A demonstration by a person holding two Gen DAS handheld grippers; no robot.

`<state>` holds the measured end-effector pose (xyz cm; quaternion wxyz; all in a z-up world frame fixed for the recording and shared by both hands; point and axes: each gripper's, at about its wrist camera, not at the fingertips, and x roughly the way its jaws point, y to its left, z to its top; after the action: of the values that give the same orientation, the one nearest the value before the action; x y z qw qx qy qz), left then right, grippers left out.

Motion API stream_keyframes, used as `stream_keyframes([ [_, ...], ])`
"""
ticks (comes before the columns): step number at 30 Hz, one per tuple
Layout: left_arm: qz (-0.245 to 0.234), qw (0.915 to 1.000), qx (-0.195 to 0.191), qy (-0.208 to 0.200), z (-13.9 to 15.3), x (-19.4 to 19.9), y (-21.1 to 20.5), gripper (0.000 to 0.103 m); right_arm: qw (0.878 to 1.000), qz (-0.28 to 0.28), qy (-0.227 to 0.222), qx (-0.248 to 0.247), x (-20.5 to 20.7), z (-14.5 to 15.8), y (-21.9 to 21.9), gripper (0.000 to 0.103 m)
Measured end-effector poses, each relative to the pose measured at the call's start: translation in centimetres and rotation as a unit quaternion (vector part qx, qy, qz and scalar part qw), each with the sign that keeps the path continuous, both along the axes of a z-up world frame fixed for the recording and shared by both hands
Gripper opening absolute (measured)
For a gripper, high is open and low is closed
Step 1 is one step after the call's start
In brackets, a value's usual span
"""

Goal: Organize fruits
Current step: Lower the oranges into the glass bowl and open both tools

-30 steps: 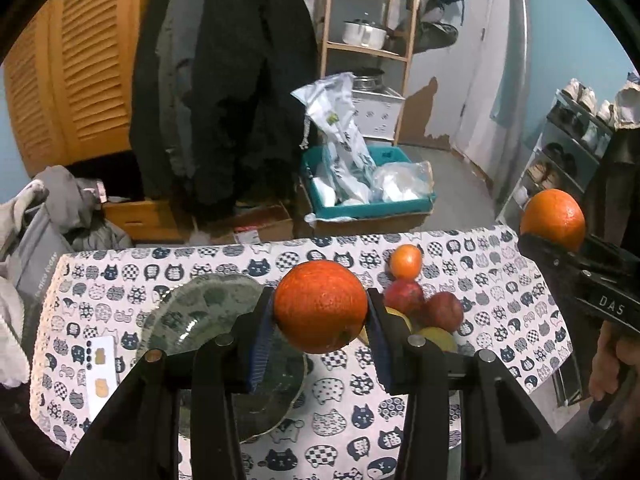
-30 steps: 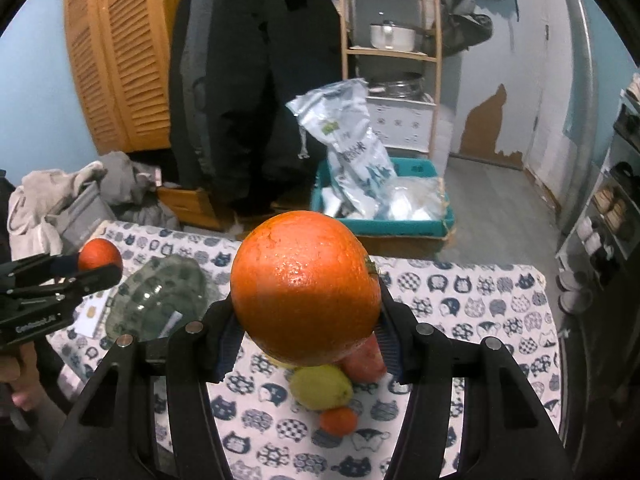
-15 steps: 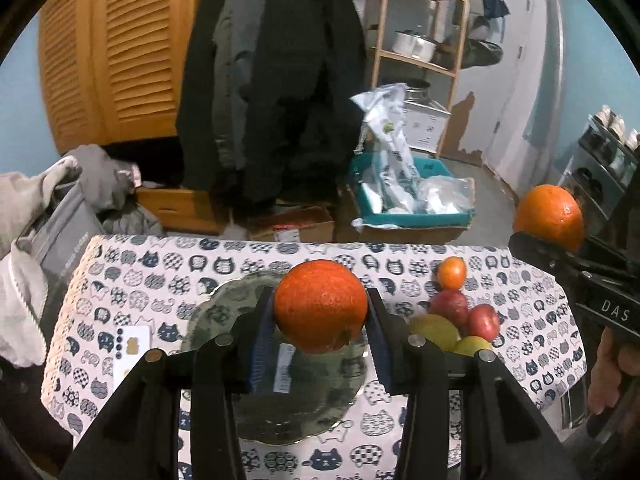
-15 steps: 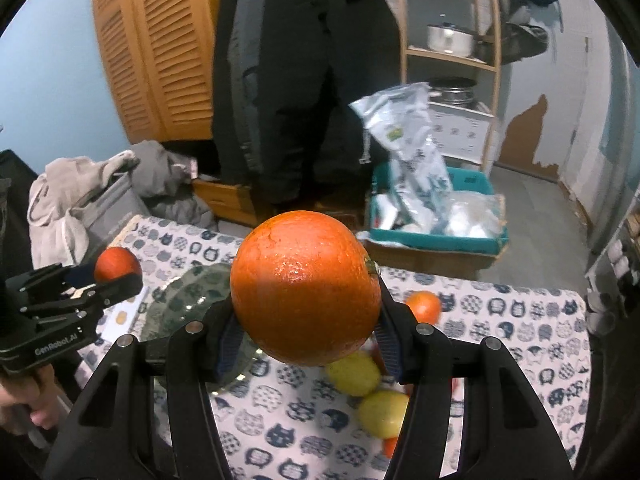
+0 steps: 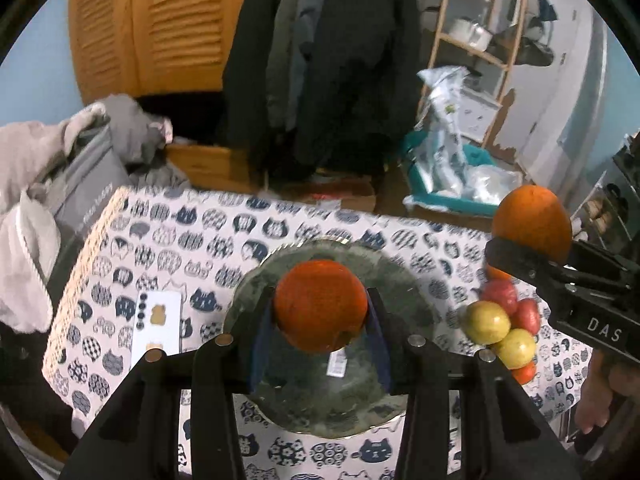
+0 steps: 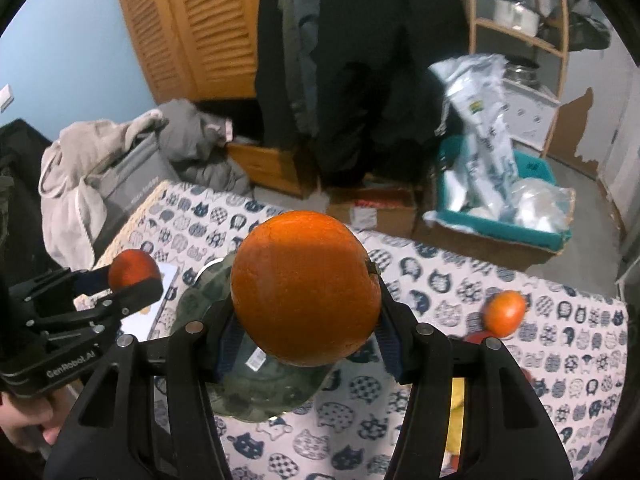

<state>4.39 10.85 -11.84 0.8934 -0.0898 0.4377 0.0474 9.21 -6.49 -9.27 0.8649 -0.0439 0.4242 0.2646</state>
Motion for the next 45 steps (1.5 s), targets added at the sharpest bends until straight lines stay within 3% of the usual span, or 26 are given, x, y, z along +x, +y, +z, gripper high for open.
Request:
stream_keyframes([
  [12,0.009,0.9965,-0.009,0.083,-6.6,1.7,1.8,0.044,0.996,0.026,0.069,-0.042,1.8,-7.3,4.3,0.057],
  [25,0.014,0.9848,-0.033,0.170,-12.9,2.9,2.2,0.044,0.988,0.040,0.132,-0.063,2.2,-12.4,5.3,0.057],
  [31,0.006,0.9821,-0.031,0.186,-14.1,3.0,1.6,0.045,0.986,0.040,0.146,-0.064,2.2,-13.3,5.1,0.057],
  [37,0.001,0.9841,-0.025,0.176,-13.8,3.1,1.2,0.066,0.986,0.040,0.150,-0.063,2.2,-13.5,5.0,0.057],
  [45,0.026,0.9846,-0.029,0.170,-12.4,2.4,2.8,0.067,0.983,0.045,0.167,-0.059,2.3,-14.0,5.2,0.057],
])
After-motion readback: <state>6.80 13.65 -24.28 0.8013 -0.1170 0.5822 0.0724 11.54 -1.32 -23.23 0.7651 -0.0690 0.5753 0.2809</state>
